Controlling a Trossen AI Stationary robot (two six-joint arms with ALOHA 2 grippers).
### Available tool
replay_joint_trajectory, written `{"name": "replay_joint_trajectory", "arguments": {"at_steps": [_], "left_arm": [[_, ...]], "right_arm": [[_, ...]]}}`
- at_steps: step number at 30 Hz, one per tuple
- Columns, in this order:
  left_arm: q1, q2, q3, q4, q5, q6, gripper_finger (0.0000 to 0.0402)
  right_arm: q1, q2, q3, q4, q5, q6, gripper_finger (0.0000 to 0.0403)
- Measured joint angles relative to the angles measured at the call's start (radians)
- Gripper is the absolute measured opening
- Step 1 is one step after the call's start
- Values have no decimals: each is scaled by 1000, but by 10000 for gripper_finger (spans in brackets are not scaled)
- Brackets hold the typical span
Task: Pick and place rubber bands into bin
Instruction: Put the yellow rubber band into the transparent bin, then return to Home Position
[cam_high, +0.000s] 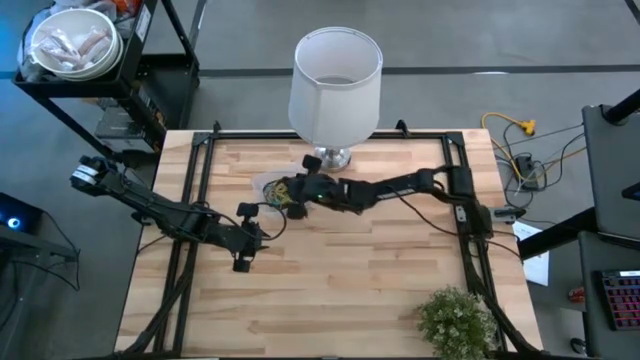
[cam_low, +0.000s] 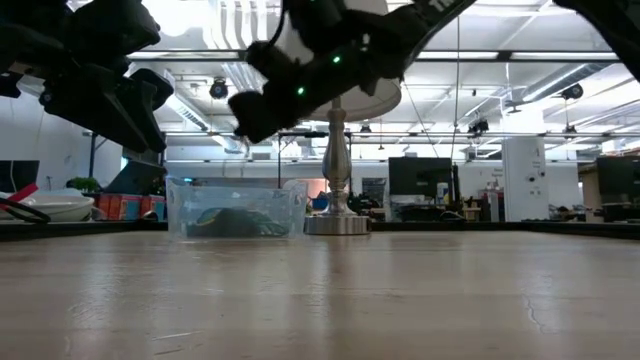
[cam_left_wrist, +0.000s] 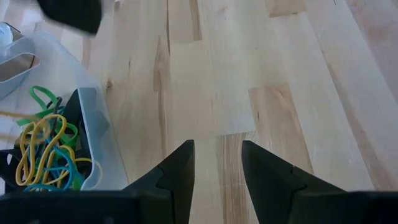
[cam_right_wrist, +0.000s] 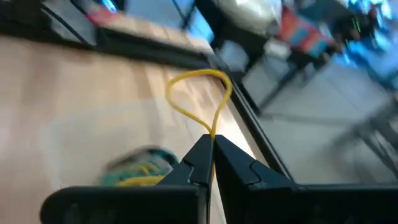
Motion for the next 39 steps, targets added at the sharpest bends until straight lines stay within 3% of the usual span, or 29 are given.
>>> {"name": "replay_joint_trajectory", "arguments": {"at_steps": [4,20,32,39], "left_arm": [[0,0,-1,0,0,0,118],[0,0,-1,1,0,0,118],[0,0,-1,1,0,0,118],[0,0,4,19,0,-2,118]], "right_arm": [[-24,45,77,-144,86,80,8],[-49,54,94,-208,80,213,12],[-49,52,94,-232,76,192,112],[-21,19,116,-299,78,113,142]]}}
